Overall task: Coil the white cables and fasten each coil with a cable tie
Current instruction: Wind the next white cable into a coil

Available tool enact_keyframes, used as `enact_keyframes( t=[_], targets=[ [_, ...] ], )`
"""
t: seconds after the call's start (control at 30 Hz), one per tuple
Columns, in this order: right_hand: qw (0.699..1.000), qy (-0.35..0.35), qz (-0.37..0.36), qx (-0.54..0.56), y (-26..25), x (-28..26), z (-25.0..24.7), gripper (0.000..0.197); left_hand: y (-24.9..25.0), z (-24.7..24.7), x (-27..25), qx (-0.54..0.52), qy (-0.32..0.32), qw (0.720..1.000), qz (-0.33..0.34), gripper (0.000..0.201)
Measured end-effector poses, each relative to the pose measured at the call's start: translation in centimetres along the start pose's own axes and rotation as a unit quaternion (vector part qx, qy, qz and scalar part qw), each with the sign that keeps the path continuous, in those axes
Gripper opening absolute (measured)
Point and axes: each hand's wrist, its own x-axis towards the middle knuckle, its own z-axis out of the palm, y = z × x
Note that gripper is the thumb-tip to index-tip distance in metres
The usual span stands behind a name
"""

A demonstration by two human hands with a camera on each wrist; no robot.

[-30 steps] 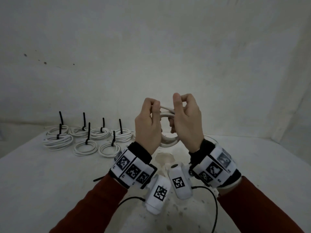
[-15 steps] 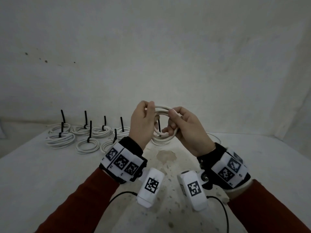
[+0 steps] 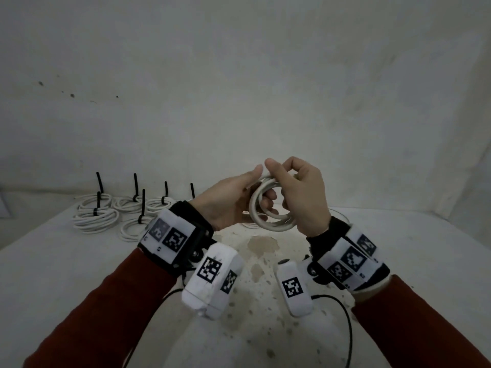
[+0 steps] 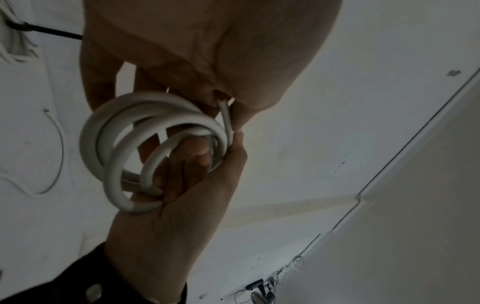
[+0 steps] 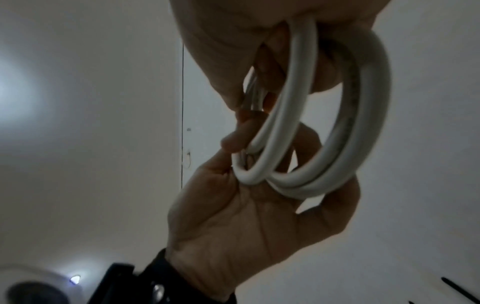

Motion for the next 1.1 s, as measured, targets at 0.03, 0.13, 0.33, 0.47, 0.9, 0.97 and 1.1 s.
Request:
enact_keyframes(
  t=[0.03,0.13,0.33,0.47,0.9,0.97,1.1],
  targets=[
    [1.000,0.005,0.000,-0.011,-0.1,0.1,-0.1,0.038,-0.1,-0.1,0.1,0.011,-0.005,1.000,0.005,0.052],
    [1.000,0.003,0.016,-0.022,-0.3,0.8,-0.5,0.039,-0.2,0.0,0.1,-0.003,-0.038,0.999,0.028,0.044],
    [0.994,-0.104,0.040,-0.005,-0.5,0.5,-1.2,0.037,0.3,-0.4,-0.4,-0.024,-0.057,0.998,-0.005,0.036],
    [0.976,-0.158,0.111,0.106,0.0,0.0,-1.9,0.037,0.3,0.4,0.2,-0.062,0.045,0.997,0.009,0.033],
    [0.901,-0.212,0.143,0.352,0.5,-1.8,-2.1,0.032,-0.6,0.5,0.1,-0.058,0.029,0.996,0.060,0.043],
    [0.901,-0.213,0.138,0.351,0.3,-1.7,-2.0,0.033,-0.6,0.6,-0.1,-0.049,0.028,0.997,0.061,0.046],
    [0.904,-0.244,0.145,0.319,0.1,-1.1,-2.3,0.032,-0.8,0.6,-0.5,-0.060,0.001,0.995,0.083,0.044]
  ],
)
